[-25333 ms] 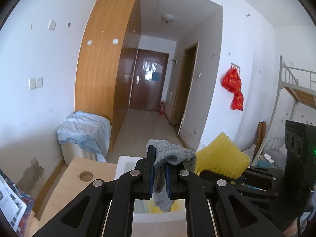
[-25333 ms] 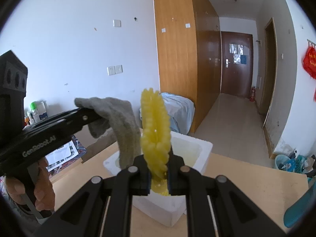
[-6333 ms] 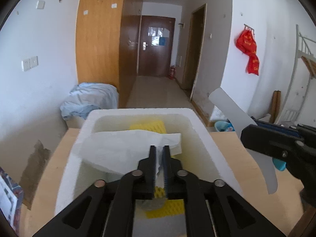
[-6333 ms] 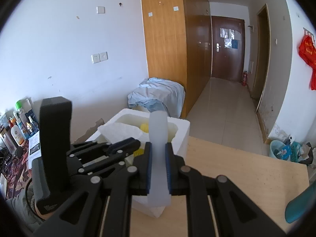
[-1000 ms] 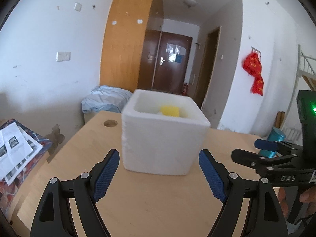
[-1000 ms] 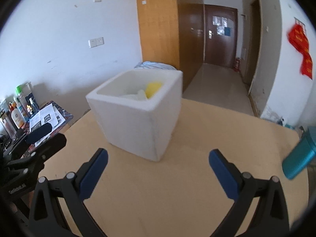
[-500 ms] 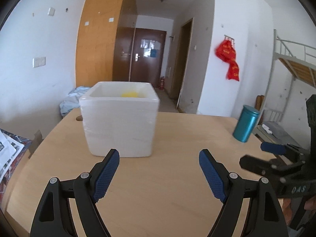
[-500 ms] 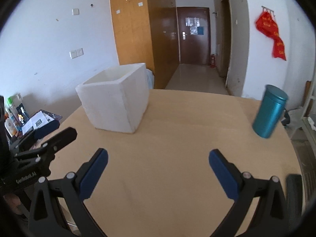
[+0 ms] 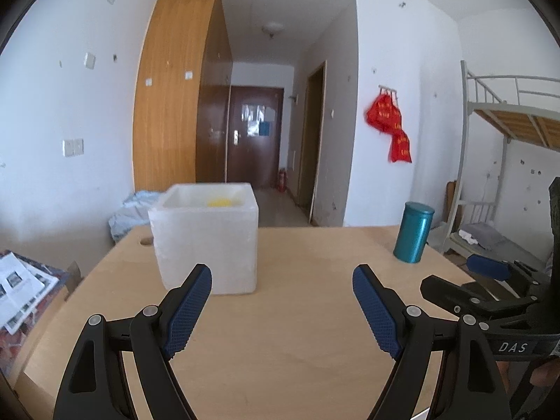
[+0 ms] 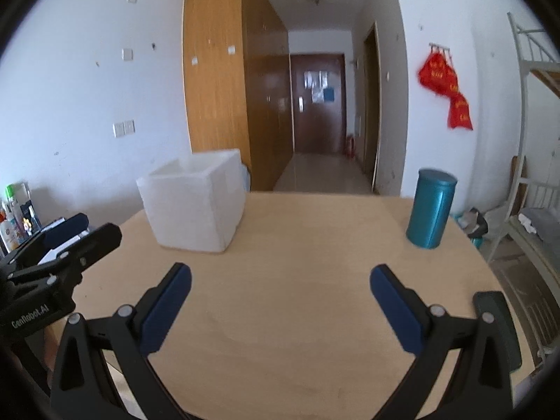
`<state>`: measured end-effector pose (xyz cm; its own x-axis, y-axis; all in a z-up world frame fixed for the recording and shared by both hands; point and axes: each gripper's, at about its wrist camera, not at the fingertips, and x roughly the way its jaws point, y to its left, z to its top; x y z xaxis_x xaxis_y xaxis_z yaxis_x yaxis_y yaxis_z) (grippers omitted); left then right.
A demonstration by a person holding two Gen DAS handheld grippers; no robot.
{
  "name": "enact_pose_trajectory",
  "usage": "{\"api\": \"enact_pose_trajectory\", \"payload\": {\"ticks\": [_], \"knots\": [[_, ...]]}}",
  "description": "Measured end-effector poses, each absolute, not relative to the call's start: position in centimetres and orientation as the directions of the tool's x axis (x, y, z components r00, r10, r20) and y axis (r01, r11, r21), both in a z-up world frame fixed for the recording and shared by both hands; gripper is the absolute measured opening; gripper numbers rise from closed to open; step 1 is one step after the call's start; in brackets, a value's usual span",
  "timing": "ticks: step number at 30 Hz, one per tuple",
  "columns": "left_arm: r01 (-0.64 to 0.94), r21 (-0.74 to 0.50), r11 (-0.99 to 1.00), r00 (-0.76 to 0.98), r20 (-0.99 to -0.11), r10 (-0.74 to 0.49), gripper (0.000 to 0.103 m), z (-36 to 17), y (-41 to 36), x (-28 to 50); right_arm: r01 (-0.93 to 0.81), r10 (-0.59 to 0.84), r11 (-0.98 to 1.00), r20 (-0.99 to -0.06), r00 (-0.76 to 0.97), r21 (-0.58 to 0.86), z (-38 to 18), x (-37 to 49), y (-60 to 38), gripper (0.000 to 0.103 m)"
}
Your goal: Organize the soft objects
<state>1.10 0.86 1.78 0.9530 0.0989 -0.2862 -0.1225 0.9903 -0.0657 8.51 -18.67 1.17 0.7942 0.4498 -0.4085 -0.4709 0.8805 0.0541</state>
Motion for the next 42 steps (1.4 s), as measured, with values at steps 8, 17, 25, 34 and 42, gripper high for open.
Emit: {"api": "enact_pose_trajectory", "payload": {"ticks": [8,17,25,34,42], "knots": [[-0.146,-0.054,0.988,0.965,-0.226,0.13,0.084,2.4,0.7,-0.4,-0.436,0.434,0.897,-0.313,0.845,0.069,2.4,7.1,-19.8,0.103],[-0.185,-0.068,0.98,0.97,-0.17,0.172,0.092,2.0,0.8,-1.7,-0.418,0.409,0.908,-0.26,0.875,0.021,1.8,6.3,-19.0,0.103],[-0.199,-0.063,0.978,0.966,-0.181,0.185,0.101,1.6,0.9,-1.8,-0.42,0.414,0.907,-0.246,0.876,0.031,1.7,6.0,-19.3,0.103],[-0.214,-0.042,0.976,0.964,-0.168,0.205,0.103,1.6,0.5,-1.9,-0.421,0.415,0.907,-0.244,0.877,0.03,1.5,5.9,-19.4,0.103],[-0.23,-0.023,0.973,0.96,-0.168,0.223,0.103,1.6,0.2,-1.9,-0.413,0.409,0.91,-0.251,0.878,0.037,1.3,6.1,-19.9,0.103]]}}
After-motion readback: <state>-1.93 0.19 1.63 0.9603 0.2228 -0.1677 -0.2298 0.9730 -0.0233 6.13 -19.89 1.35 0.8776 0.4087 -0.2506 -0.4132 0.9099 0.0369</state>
